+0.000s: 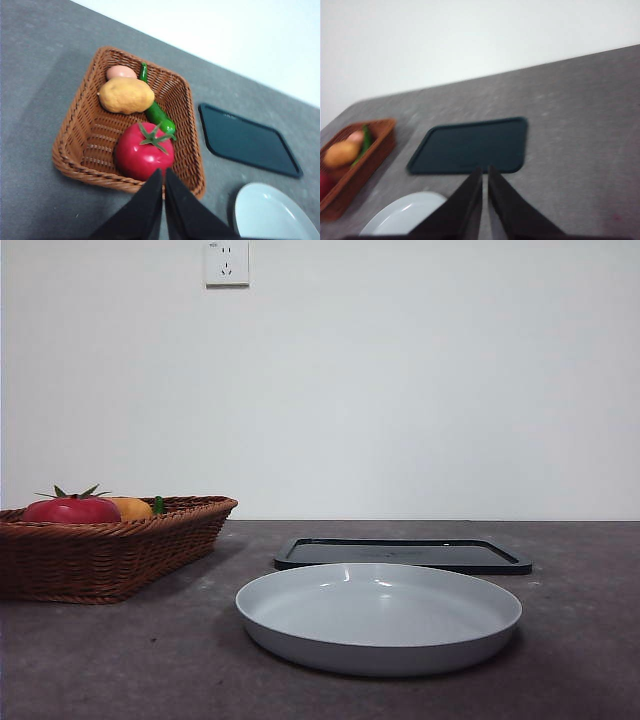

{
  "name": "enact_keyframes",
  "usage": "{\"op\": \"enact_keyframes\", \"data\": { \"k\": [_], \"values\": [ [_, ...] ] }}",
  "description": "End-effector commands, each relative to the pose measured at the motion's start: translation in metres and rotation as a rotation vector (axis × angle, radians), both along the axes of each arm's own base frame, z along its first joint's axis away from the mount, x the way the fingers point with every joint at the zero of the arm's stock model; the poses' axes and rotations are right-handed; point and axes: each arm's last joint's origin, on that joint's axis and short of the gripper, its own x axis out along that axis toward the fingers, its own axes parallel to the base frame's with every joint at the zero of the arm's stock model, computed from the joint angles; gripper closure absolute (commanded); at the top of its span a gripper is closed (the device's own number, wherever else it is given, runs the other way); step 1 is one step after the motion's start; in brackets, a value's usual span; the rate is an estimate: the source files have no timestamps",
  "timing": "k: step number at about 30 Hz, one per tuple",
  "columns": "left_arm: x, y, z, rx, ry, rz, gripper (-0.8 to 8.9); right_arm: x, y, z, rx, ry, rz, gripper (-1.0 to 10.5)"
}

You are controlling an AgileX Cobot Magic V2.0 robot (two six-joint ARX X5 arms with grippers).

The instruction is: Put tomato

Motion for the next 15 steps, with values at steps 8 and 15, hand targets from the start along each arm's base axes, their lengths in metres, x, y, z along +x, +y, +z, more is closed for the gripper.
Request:
{"op": "enact_keyframes", "data": {
  "k": [8,15],
  "values": [
    [0.010,-0.005,0.052,0.151,0.103,-0.237,8.04,0.026,0.008,0.058,-0.094,0.156,0.299,9.4],
    [0.017,-0.010,0.069,0.156,0.208,-0.420,8.04,0.041,0.023,0.079,-0.161,0.295,0.490,9.4]
  ]
}}
